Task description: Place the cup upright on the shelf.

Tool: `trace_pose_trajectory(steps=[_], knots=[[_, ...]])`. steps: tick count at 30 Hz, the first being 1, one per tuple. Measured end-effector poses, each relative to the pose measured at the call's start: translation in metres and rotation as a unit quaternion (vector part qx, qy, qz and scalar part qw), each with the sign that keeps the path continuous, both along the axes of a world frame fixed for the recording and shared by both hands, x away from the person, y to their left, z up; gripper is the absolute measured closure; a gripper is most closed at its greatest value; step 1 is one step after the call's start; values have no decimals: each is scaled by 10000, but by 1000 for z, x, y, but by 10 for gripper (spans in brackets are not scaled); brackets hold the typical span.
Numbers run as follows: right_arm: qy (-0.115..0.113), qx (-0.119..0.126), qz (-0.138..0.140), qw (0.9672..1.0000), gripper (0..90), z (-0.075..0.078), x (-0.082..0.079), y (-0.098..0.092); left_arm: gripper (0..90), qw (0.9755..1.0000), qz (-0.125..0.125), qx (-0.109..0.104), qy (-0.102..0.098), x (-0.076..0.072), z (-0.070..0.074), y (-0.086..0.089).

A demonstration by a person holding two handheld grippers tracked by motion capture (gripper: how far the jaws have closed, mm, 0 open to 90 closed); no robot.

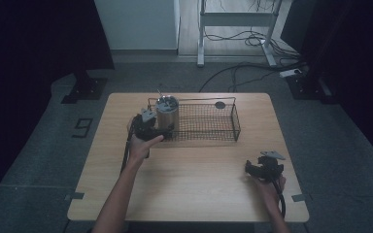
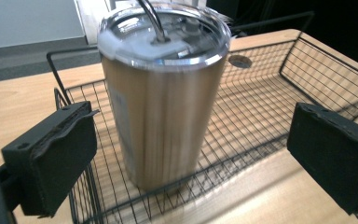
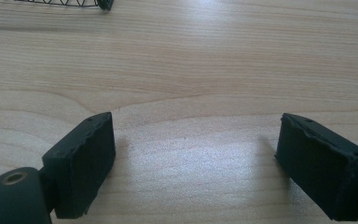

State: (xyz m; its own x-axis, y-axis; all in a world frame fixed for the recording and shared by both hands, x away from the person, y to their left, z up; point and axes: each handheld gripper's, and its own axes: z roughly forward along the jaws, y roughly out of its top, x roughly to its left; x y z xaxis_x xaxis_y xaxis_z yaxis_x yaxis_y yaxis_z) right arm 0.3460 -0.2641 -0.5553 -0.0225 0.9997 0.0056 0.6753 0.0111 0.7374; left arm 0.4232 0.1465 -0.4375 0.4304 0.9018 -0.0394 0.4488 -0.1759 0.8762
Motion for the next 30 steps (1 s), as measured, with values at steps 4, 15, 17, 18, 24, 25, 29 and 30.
trace_pose_trajectory(steps=[4,15,17,18,24,25,29,30], knots=[[-2,-7,-8,10000,115,0,0,0,24,10000,-86,3,21,-18,-5,6],[-5,-16,-1,10000,115,0,0,0,31,9997,-242,28,43,-55,-20,10],[-5,-17,-1,10000,115,0,0,0,31,9996,-277,-4,62,-62,-23,11],[-8,-23,-1,10000,115,0,0,0,31,9995,-294,-21,86,-65,-24,12],[-9,-27,-13,10000,117,0,0,0,32,9989,-403,-50,238,-84,-37,18],[-11,-26,-17,10000,116,0,0,0,32,9988,-414,-38,263,-87,-39,19],[-5,-33,-18,10000,118,0,0,0,33,9985,-431,2,342,-95,-48,22],[-2,-32,-26,10000,117,0,0,1,33,9984,-440,11,355,-97,-49,23]])
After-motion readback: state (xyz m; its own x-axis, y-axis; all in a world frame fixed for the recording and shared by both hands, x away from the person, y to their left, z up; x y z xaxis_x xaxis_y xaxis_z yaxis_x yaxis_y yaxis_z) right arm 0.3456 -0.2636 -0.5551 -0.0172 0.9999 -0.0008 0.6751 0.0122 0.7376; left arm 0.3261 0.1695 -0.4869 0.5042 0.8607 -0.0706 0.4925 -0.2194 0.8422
